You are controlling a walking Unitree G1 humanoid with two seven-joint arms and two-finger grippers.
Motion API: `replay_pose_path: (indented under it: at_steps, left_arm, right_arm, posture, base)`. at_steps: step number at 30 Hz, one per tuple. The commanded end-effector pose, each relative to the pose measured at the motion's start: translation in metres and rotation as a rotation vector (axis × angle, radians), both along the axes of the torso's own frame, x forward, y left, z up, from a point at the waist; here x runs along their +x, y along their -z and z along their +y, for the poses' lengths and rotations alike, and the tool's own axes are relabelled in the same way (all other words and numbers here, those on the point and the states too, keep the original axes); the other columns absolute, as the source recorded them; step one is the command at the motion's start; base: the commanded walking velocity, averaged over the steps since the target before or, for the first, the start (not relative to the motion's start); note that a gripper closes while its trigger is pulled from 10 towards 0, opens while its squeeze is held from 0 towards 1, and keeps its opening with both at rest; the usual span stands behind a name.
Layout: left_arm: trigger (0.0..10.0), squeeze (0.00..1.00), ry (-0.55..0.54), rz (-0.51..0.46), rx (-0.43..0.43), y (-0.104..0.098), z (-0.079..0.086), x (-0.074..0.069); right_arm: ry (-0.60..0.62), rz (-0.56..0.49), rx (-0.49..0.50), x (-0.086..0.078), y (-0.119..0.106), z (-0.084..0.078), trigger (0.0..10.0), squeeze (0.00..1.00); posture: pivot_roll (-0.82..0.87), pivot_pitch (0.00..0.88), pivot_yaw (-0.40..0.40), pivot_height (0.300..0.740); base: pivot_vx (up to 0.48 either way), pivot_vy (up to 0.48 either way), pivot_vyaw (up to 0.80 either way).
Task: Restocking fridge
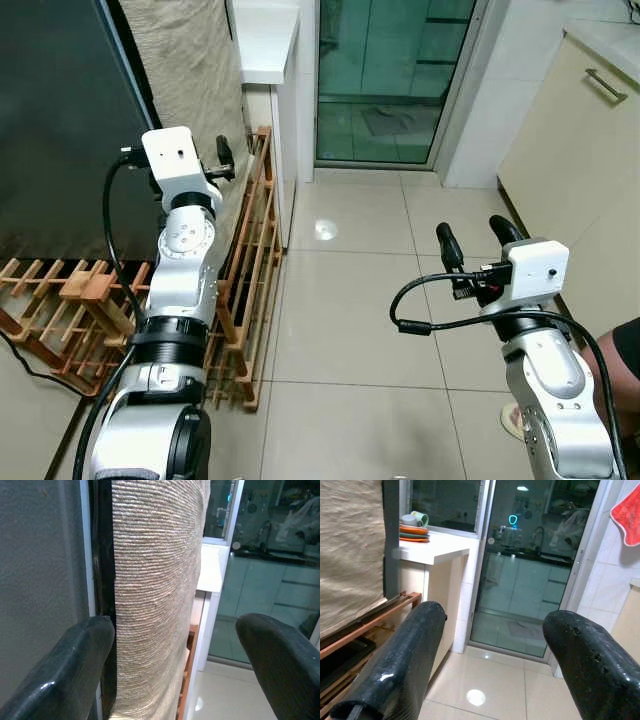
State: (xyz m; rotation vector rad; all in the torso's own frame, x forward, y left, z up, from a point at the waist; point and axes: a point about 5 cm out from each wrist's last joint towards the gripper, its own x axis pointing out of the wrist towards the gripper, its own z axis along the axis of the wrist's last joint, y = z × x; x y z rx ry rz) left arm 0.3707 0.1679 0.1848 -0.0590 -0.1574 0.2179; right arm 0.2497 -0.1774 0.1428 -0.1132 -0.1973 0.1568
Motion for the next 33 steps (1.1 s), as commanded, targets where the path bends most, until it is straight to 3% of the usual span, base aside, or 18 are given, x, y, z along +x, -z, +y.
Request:
replay_pose_path:
  at_steps: [1, 11, 18, 22, 27, 33]
  left_arm:
    - [10.0, 0.0, 0.013, -0.02, 0.002, -0.009, -0.007, 0.006]
    - [10.0, 0.0, -0.016, -0.018, -0.002, -0.011, -0.006, 0.013]
    - [10.0, 0.0, -0.048, 0.023, -0.083, -0.003, -0.001, 0.013]
    - [10.0, 0.0, -0.049, 0.015, -0.073, -0.004, 0.0, 0.013]
    - [10.0, 0.0, -0.049, 0.009, -0.054, -0.004, 0.004, 0.011]
    - [10.0, 0.0, -0.053, 0.006, -0.027, 0.001, 0.012, -0.002]
  right_arm:
    - [0.001, -0.023, 0.0, 0.002, -0.005, -0.001, 10.0, 0.0]
    - [0.011, -0.022, 0.0, -0.001, -0.005, -0.001, 10.0, 0.0]
    - [0.016, -0.021, 0.0, -0.002, -0.005, -0.001, 10.0, 0.0]
    - [0.016, -0.021, 0.0, -0.002, -0.005, -0.001, 10.0, 0.0]
    - [0.017, -0.02, 0.0, -0.001, -0.005, -0.001, 10.0, 0.0]
    - [0.014, -0.014, 0.005, -0.002, -0.003, 0.001, 10.0, 0.0]
  posture:
    - [-0.21, 0.0, 0.024, 0.74]
    - [-0.23, 0.0, 0.038, 0.74]
    - [-0.23, 0.0, 0.037, 0.74]
    - [-0.23, 0.0, 0.036, 0.74]
    - [-0.23, 0.0, 0.036, 0.74]
    - [-0.21, 0.0, 0.034, 0.74]
  base:
    - [0.0, 0.0, 0.0]
    - [0.0, 0.0, 0.0]
    - [0.0, 0.0, 0.0]
    - [0.0, 0.0, 0.0]
    - [0.0, 0.0, 0.0]
    - [0.0, 0.0, 0.0]
